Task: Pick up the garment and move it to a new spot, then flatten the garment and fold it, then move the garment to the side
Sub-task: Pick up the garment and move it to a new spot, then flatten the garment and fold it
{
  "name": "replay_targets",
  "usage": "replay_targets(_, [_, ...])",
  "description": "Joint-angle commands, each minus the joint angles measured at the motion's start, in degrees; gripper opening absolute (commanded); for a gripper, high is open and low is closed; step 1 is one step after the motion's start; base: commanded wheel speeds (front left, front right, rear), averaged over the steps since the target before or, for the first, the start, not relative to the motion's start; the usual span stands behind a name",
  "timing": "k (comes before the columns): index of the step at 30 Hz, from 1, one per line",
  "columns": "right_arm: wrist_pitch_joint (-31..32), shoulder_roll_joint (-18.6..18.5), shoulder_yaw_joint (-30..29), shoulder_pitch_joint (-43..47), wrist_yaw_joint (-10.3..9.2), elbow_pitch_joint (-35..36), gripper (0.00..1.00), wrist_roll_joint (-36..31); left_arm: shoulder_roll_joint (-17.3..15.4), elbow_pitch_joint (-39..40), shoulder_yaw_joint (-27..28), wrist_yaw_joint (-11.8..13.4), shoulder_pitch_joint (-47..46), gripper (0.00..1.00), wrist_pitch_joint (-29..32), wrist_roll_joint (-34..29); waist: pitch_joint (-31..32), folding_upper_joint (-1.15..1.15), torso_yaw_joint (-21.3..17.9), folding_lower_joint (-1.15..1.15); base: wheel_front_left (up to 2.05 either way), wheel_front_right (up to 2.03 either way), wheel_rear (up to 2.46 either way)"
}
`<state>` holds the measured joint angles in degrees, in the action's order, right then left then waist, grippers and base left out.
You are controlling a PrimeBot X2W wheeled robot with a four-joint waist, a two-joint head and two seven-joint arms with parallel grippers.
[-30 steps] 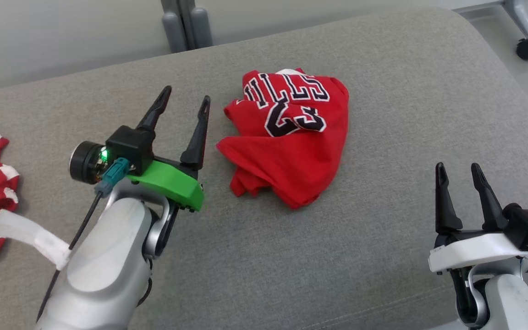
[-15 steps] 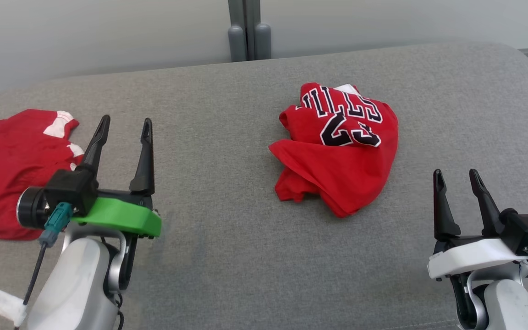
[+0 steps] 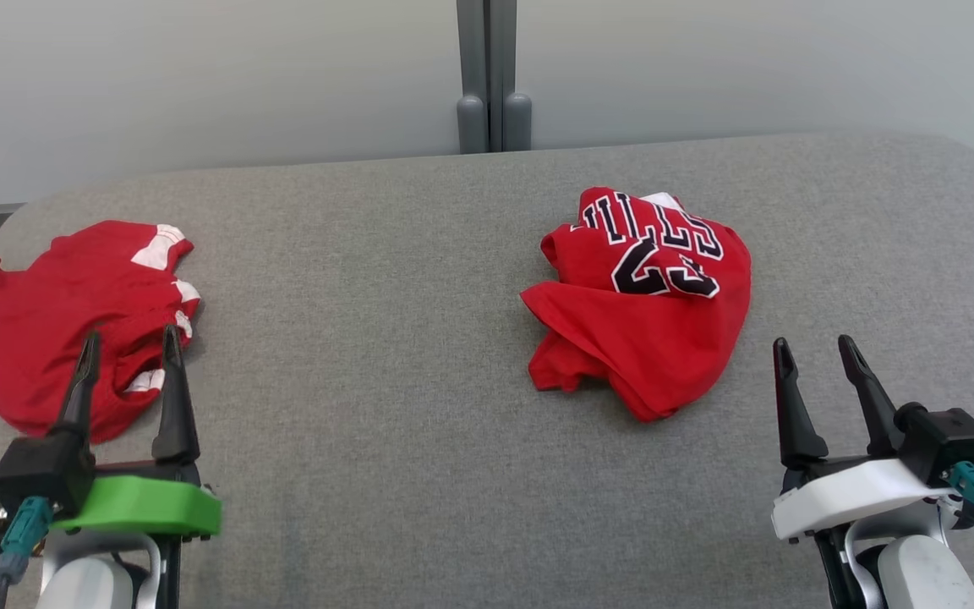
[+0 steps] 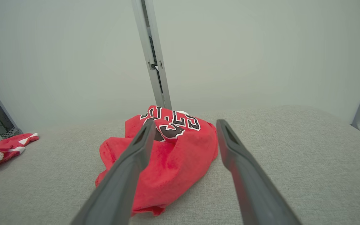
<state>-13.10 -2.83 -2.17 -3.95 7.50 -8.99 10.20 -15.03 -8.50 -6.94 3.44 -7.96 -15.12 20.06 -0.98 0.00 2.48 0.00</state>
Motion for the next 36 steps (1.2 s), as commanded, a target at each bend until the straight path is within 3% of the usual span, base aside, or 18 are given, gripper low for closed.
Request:
replay_targets(1, [0.3,-0.1,0.4,0.6,-0.02,0.3,1.00,-0.1,0.1,0.6,0.7,-0.5,2.0,1.00,0.0,-0.9,0.7,0.00,-0.1,0.00,0.00,0.00,0.00])
replay_targets(9, [1.1,-0.1,1.4,1.7,-0.02,1.1,1.00,0.2,0.9,1.5,3.1,-2.5,7.2,1.00,0.0,-0.8,1.7,0.00,-0.3,0.00,0.00,0.00,0.00])
replay_targets(24, [2.3,-0.1,2.6,3.4,-0.02,1.5,1.00,-0.4,3.4,-1.2,2.6,-5.4,10.1,1.00,0.0,-1.8,3.3,0.00,-0.1,0.00,0.00,0.00,0.00])
replay_targets(36, [3.3,-0.1,2.6,3.9,-0.02,1.9,1.00,-0.6,4.2,-2.1,2.8,-5.9,9.1,1.00,0.0,-2.7,3.7,0.00,0.6,0.00,0.00,0.00,0.00])
